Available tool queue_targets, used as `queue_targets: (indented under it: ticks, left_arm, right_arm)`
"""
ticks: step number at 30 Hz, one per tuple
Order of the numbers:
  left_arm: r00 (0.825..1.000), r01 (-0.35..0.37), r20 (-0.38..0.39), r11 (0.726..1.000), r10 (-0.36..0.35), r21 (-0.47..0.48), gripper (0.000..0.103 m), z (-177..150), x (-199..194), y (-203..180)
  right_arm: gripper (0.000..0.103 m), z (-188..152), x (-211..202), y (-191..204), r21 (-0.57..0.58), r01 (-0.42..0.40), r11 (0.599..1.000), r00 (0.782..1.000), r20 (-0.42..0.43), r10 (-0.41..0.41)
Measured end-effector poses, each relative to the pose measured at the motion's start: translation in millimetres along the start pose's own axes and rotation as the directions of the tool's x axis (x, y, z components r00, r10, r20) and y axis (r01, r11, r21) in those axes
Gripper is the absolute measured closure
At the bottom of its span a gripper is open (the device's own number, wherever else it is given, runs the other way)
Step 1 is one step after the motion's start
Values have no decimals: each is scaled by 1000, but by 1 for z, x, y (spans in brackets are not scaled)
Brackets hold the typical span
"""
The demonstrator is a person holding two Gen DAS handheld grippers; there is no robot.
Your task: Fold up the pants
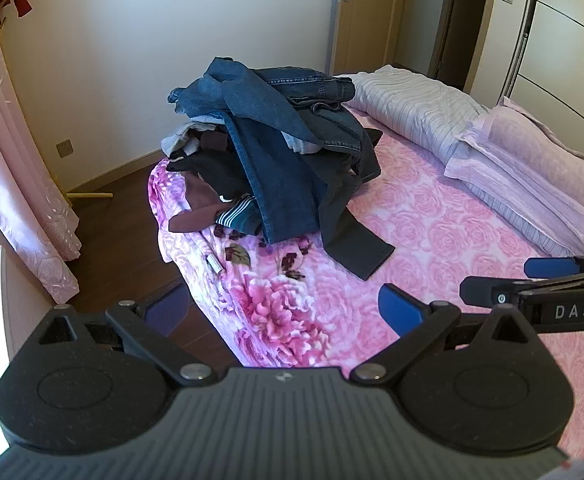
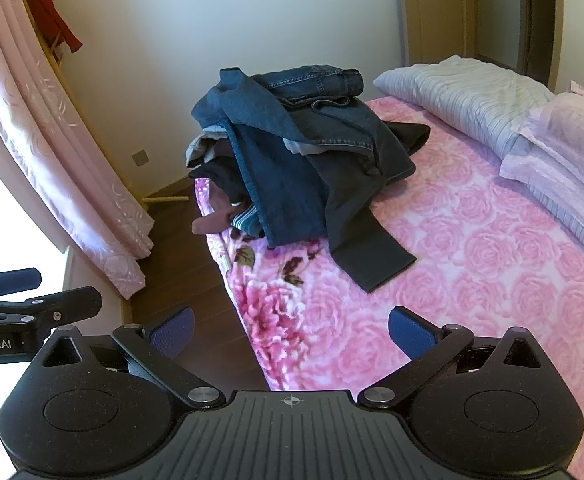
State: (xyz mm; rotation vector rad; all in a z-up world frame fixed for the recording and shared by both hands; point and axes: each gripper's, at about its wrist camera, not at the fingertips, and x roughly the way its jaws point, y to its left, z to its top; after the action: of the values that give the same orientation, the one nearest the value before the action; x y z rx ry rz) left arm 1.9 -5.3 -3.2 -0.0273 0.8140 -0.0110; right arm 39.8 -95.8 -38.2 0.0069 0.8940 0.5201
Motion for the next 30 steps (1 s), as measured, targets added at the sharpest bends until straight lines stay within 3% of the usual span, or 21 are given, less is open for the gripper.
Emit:
queue_targets:
  ticks: [30]
  left_arm:
    - [1000,-2,3,1000,2,9,3,6,3,-21]
  right_arm:
    - [2,3,-6,-24,22,-2,1000,1000,9,2]
